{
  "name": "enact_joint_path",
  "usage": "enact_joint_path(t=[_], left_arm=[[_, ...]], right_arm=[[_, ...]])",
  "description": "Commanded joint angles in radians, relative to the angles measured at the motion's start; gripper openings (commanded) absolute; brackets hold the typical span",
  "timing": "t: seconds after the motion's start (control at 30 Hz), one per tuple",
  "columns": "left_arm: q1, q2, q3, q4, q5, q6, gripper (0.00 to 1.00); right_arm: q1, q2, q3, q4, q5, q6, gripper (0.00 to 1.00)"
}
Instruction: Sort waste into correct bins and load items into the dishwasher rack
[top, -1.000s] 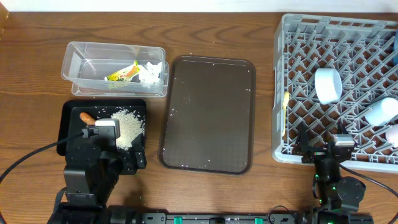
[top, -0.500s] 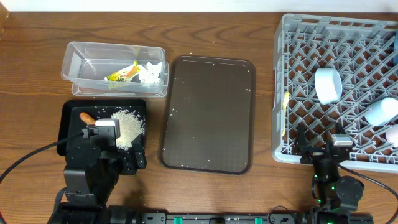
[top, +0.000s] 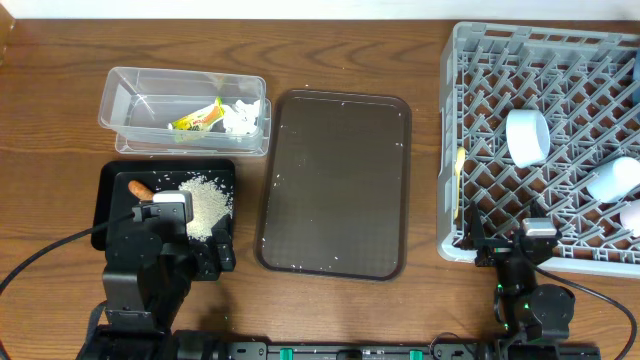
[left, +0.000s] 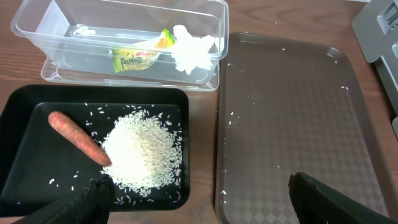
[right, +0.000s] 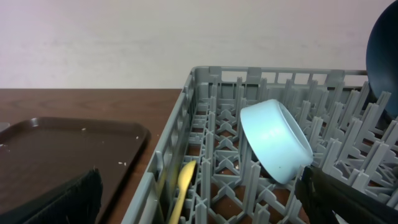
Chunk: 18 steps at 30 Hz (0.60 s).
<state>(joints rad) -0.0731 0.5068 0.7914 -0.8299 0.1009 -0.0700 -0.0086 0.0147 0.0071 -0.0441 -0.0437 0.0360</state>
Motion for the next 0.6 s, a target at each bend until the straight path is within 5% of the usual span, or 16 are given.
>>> enact_joint_path(t=[0.0, 0.57], left_arm=[[0.004, -0.003, -0.003, 0.0, -0.008, 0.014, 0.91], [0.004, -0.003, -0.003, 0.0, -0.008, 0.014, 0.91]], right_arm=[[0.005, -0.01, -0.002, -0.024, 0.018, -0.015, 0.99], [0.005, -0.01, -0.002, -0.028, 0.017, -0.067, 0.99]])
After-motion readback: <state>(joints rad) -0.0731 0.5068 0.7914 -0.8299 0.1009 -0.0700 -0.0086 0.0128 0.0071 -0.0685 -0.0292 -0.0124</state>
